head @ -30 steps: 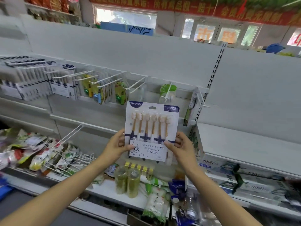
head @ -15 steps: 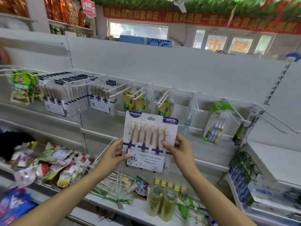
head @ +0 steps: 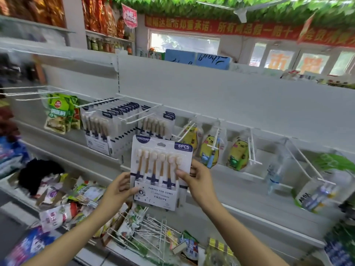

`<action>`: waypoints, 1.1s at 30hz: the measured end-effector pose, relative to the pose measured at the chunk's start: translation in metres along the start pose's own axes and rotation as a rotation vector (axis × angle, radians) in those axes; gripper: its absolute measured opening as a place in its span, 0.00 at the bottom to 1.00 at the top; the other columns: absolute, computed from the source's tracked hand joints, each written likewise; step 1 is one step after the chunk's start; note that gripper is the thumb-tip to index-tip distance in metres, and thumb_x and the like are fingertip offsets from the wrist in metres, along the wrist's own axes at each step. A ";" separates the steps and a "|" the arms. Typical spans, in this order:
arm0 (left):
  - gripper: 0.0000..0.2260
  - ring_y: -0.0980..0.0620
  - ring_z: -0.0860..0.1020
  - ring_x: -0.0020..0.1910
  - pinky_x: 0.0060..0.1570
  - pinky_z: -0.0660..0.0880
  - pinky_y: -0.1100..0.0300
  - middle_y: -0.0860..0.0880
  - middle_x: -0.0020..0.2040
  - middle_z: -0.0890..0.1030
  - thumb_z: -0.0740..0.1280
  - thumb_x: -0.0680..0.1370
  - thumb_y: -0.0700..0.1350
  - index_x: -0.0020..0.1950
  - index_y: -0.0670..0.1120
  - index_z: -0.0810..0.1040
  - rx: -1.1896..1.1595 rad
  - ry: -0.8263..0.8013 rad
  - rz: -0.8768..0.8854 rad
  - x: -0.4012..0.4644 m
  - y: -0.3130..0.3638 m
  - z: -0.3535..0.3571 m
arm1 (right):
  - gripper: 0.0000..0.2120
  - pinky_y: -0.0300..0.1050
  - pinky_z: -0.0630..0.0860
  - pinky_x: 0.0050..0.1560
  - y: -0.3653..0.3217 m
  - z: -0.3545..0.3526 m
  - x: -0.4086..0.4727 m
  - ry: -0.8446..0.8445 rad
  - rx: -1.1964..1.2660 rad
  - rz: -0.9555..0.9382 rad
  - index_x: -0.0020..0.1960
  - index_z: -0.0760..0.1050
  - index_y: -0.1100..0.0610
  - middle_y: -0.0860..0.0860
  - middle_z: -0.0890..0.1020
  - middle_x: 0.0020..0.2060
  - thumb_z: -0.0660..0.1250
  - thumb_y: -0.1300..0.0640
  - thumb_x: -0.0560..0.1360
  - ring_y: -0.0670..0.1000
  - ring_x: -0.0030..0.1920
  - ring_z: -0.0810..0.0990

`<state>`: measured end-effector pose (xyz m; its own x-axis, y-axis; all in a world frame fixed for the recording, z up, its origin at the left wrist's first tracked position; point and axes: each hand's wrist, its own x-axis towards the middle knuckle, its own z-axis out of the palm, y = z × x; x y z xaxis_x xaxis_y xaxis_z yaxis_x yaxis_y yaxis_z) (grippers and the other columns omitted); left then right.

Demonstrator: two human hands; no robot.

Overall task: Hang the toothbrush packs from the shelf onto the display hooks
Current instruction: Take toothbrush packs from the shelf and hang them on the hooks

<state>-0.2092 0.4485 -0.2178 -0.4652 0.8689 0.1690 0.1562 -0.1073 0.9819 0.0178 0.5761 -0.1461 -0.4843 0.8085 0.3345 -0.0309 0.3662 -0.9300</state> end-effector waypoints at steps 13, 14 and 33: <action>0.16 0.63 0.81 0.50 0.54 0.76 0.62 0.59 0.52 0.84 0.72 0.75 0.38 0.59 0.54 0.76 0.081 0.179 -0.006 0.076 -0.021 -0.091 | 0.15 0.44 0.82 0.50 0.008 0.115 0.087 0.004 0.074 -0.028 0.53 0.82 0.51 0.50 0.87 0.47 0.71 0.68 0.74 0.49 0.48 0.86; 0.15 0.59 0.81 0.51 0.53 0.78 0.61 0.58 0.53 0.84 0.72 0.75 0.37 0.59 0.51 0.77 0.077 0.168 -0.002 0.083 -0.023 -0.096 | 0.15 0.41 0.81 0.48 0.007 0.120 0.090 0.020 0.085 -0.026 0.53 0.81 0.50 0.49 0.87 0.46 0.71 0.69 0.74 0.48 0.48 0.86; 0.14 0.67 0.81 0.45 0.45 0.75 0.74 0.52 0.53 0.82 0.69 0.77 0.36 0.61 0.45 0.74 -0.026 0.015 0.018 0.123 -0.038 -0.121 | 0.14 0.49 0.82 0.52 0.024 0.153 0.108 0.172 0.075 0.016 0.55 0.81 0.53 0.53 0.87 0.47 0.72 0.67 0.73 0.53 0.50 0.86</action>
<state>-0.3779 0.5008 -0.2243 -0.4756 0.8593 0.1880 0.1425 -0.1356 0.9805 -0.1693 0.6018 -0.1556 -0.3283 0.8834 0.3344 -0.0921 0.3224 -0.9421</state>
